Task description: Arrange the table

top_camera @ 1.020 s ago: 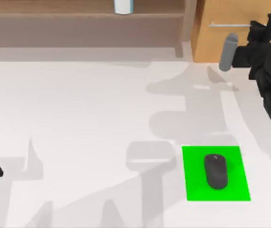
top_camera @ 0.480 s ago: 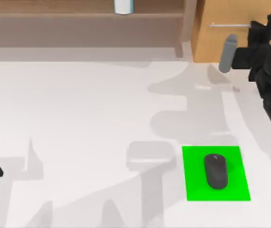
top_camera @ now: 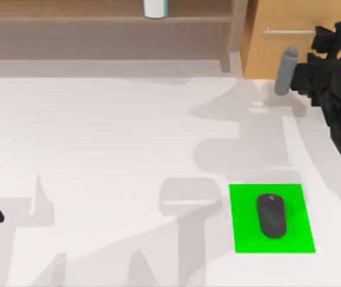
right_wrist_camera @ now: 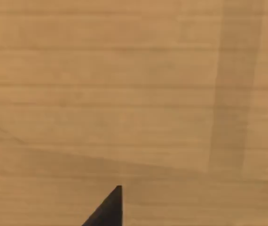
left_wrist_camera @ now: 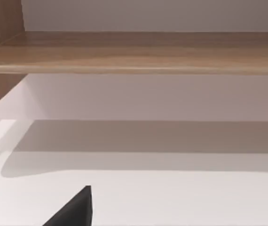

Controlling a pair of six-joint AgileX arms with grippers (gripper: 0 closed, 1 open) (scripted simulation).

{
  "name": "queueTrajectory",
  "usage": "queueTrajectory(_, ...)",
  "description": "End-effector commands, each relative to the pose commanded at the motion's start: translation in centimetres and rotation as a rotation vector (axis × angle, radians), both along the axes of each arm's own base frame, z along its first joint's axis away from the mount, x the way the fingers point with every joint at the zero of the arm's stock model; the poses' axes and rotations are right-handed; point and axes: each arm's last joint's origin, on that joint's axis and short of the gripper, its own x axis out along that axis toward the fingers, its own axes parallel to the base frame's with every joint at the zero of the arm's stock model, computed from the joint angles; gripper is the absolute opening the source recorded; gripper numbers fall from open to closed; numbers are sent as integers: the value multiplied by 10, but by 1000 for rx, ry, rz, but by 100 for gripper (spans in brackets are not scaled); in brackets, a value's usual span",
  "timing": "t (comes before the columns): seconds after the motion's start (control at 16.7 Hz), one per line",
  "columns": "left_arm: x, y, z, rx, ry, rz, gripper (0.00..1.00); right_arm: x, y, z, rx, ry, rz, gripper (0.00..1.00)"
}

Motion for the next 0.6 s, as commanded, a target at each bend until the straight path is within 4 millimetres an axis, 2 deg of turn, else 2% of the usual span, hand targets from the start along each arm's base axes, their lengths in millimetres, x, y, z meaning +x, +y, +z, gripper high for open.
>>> queueTrajectory(0.36, 0, 0, 0, 0, 0, 0, 100, 0, 0, 0, 0, 0, 0, 100)
queueTrajectory(0.42, 0, 0, 0, 0, 0, 0, 100, -9, 2, -13, -1, 55, 6, 100)
queueTrajectory(0.6, 0, 0, 0, 0, 0, 0, 100, -10, 0, -7, 3, 36, -5, 100)
